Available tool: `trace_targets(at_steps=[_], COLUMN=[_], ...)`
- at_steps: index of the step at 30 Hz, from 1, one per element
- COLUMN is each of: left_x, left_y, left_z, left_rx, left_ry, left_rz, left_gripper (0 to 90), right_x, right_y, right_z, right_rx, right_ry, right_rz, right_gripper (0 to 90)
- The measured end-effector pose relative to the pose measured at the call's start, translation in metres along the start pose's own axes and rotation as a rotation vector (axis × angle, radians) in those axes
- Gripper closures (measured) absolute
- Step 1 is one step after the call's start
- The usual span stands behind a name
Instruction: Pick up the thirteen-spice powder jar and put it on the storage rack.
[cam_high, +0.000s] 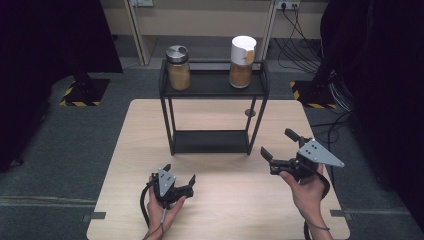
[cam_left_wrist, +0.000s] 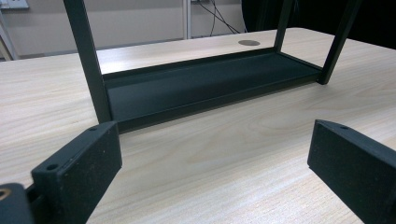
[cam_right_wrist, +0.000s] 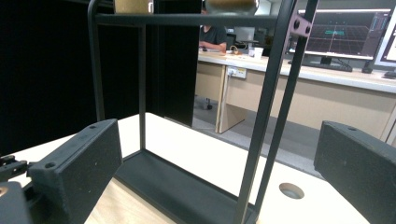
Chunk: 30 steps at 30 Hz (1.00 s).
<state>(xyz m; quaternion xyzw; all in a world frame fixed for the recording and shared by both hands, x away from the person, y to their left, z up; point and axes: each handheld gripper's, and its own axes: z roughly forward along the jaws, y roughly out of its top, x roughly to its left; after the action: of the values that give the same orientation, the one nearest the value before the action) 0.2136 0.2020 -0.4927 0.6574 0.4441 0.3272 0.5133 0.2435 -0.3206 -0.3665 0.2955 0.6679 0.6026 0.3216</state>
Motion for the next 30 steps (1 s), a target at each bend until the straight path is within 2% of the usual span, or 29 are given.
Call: trace_targets(at_steps=[12, 17, 30], left_x=[-0.001, -0.001, -0.001], left_y=[0.0, 0.0, 0.0], left_z=[0.0, 0.0, 0.0], left_rx=[0.002, 0.002, 0.003], left_ry=[0.001, 0.002, -0.002], left_rz=[0.005, 0.006, 0.004], left_gripper=[2.3, 2.3, 2.3], right_x=[-0.001, -0.002, -0.004], right_y=[-0.024, -0.03, -0.047], right_z=[0.0, -0.003, -0.002], right_rx=[0.054, 0.06, 0.094], right_ry=[-0.012, -0.014, 0.015], right_rz=[0.024, 0.031, 0.032], right_gripper=[1.2, 1.2, 0.5])
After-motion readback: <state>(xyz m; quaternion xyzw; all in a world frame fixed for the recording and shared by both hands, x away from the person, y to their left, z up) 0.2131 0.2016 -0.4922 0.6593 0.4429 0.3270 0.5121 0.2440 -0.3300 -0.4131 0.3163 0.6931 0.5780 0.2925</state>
